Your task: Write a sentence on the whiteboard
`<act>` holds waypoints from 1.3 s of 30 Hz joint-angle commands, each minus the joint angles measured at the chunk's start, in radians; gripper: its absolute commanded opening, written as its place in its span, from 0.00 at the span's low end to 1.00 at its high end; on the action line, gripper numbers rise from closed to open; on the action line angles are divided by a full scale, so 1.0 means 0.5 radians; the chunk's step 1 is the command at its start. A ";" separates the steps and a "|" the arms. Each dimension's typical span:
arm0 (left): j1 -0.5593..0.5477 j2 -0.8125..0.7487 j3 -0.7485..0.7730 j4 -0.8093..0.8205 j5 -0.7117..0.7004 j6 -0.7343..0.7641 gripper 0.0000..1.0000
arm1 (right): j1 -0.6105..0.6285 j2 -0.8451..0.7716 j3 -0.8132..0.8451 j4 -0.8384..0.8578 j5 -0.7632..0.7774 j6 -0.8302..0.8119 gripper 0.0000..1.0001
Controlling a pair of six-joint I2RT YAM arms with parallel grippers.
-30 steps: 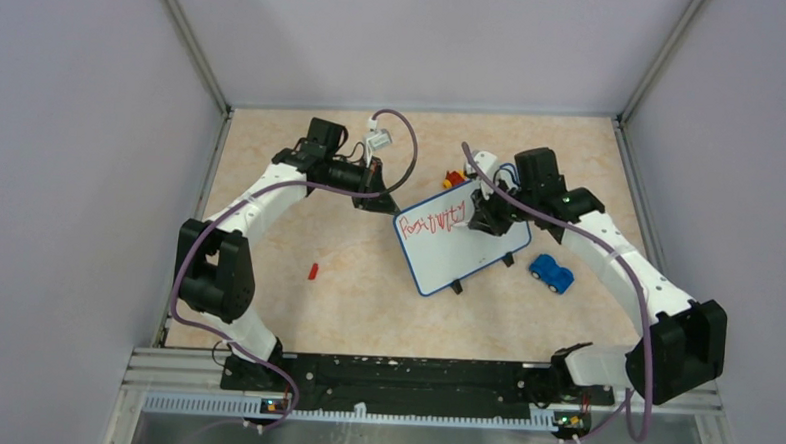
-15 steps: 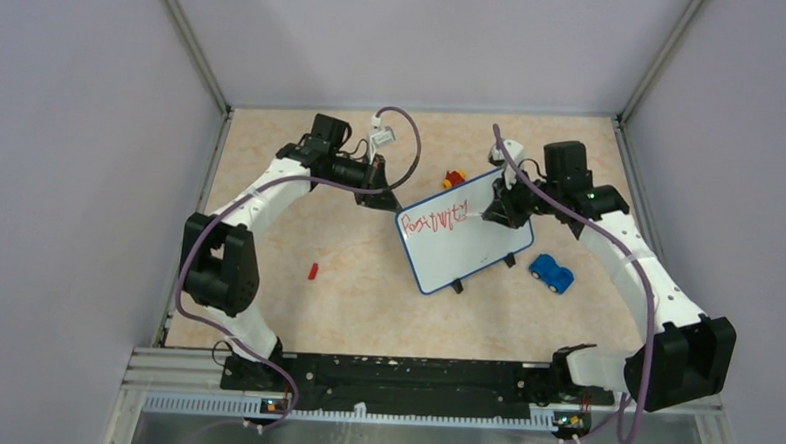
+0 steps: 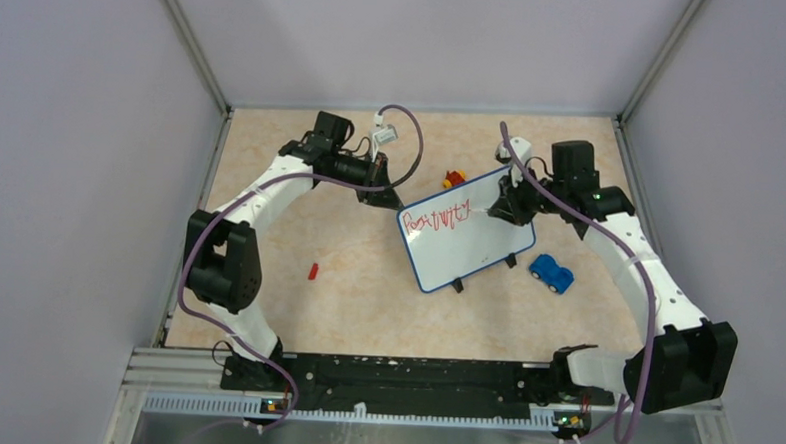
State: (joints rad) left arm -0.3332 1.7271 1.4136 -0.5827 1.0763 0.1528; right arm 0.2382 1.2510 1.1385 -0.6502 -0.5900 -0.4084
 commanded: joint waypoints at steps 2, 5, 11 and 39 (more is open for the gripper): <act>-0.017 -0.040 0.026 0.027 -0.015 0.032 0.08 | -0.042 0.002 0.019 0.143 0.051 -0.006 0.00; -0.017 -0.040 0.021 0.027 -0.010 0.031 0.07 | -0.049 0.027 0.035 0.174 0.101 0.003 0.00; -0.017 -0.037 0.027 0.027 -0.008 0.032 0.02 | -0.050 0.083 0.047 0.182 0.136 -0.005 0.00; -0.021 -0.032 0.011 0.027 -0.009 0.040 0.00 | -0.130 0.151 0.050 0.165 0.098 -0.049 0.00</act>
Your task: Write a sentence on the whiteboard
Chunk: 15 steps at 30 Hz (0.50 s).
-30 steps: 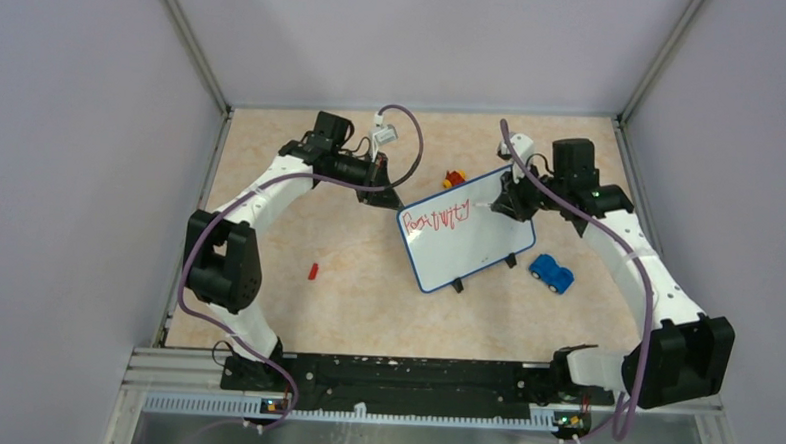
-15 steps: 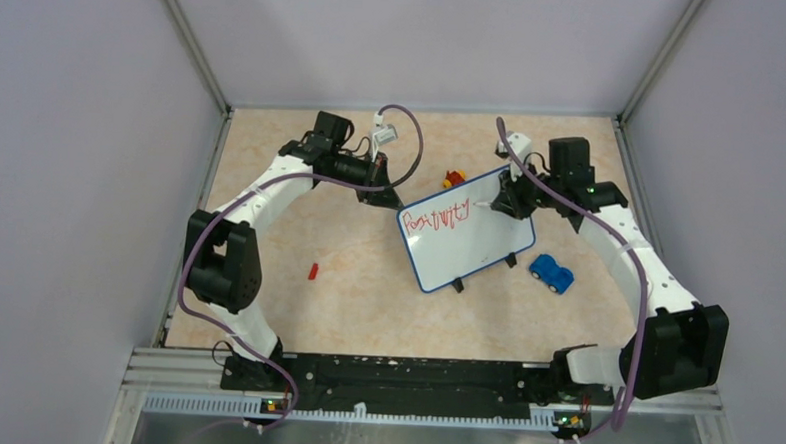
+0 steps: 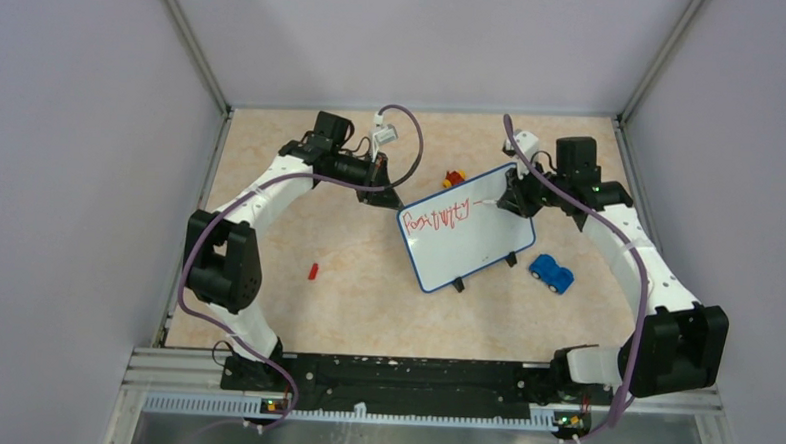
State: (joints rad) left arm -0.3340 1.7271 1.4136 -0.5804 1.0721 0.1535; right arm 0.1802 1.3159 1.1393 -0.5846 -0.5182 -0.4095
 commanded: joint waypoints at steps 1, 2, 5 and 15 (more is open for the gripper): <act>-0.018 -0.033 0.011 0.023 -0.002 0.036 0.00 | -0.010 0.022 0.038 0.029 -0.046 -0.054 0.00; -0.019 -0.032 0.011 0.022 -0.003 0.037 0.00 | -0.008 0.022 0.027 0.029 -0.044 -0.059 0.00; -0.019 -0.033 0.009 0.022 -0.003 0.037 0.00 | 0.000 0.019 -0.007 0.016 -0.048 -0.076 0.00; -0.022 -0.030 0.006 0.023 -0.010 0.039 0.00 | 0.026 -0.008 -0.065 -0.017 -0.014 -0.119 0.00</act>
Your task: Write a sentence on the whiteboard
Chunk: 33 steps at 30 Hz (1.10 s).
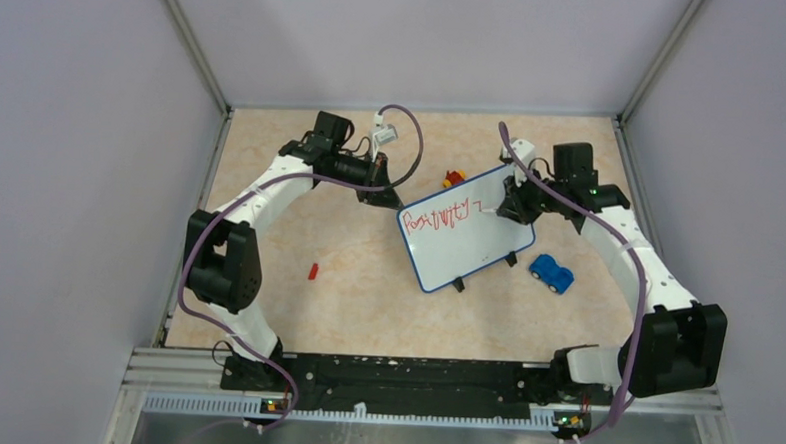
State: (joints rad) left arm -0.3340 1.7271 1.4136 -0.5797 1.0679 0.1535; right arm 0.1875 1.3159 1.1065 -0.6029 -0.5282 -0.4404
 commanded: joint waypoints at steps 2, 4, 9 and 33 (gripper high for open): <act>-0.021 -0.030 0.007 0.021 -0.003 0.037 0.00 | 0.012 -0.011 0.027 0.021 0.039 -0.055 0.00; -0.022 -0.033 0.008 0.021 -0.002 0.039 0.00 | 0.011 -0.027 0.067 0.018 0.066 -0.055 0.00; -0.025 -0.037 0.008 0.021 -0.001 0.039 0.00 | 0.009 -0.048 0.215 -0.022 0.067 -0.046 0.00; -0.031 -0.034 0.006 0.019 -0.001 0.040 0.00 | 0.049 0.091 0.187 0.050 0.054 -0.037 0.00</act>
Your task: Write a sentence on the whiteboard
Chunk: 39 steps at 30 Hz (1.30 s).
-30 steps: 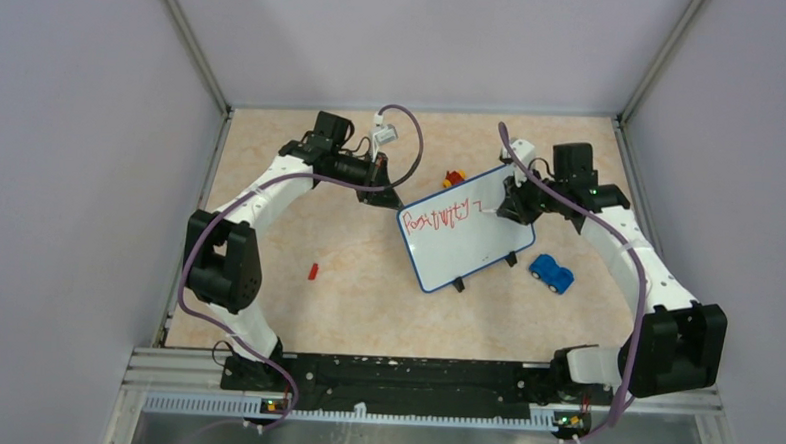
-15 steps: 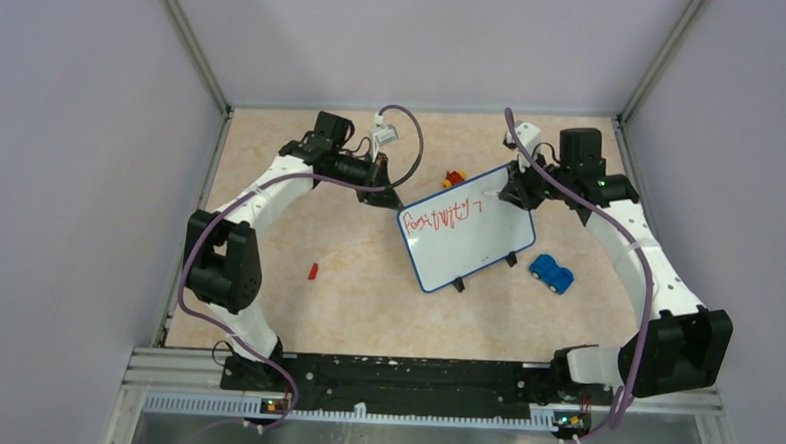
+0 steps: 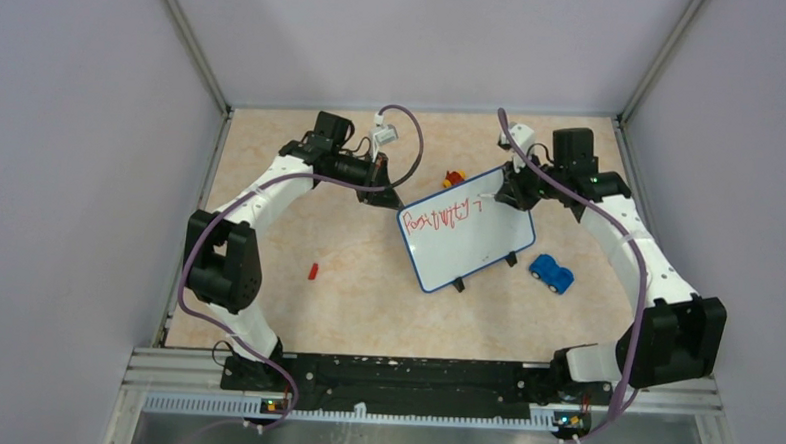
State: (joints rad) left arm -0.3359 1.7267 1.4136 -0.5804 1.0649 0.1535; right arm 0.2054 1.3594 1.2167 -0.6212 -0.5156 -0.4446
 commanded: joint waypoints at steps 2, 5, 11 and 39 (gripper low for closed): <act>-0.027 -0.033 0.005 0.024 0.008 0.042 0.00 | 0.015 -0.002 -0.043 0.073 0.029 -0.038 0.00; -0.027 -0.030 0.006 0.023 0.001 0.042 0.00 | 0.014 -0.032 -0.044 0.045 0.018 -0.043 0.00; -0.028 -0.039 0.003 0.022 0.002 0.038 0.00 | 0.008 -0.124 -0.005 0.006 0.008 -0.031 0.00; -0.028 -0.039 -0.006 0.022 0.001 0.049 0.00 | -0.046 -0.016 -0.181 0.100 0.071 -0.078 0.00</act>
State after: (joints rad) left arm -0.3416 1.7267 1.4136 -0.5831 1.0641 0.1562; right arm 0.1909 1.3537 1.1568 -0.6075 -0.4870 -0.4580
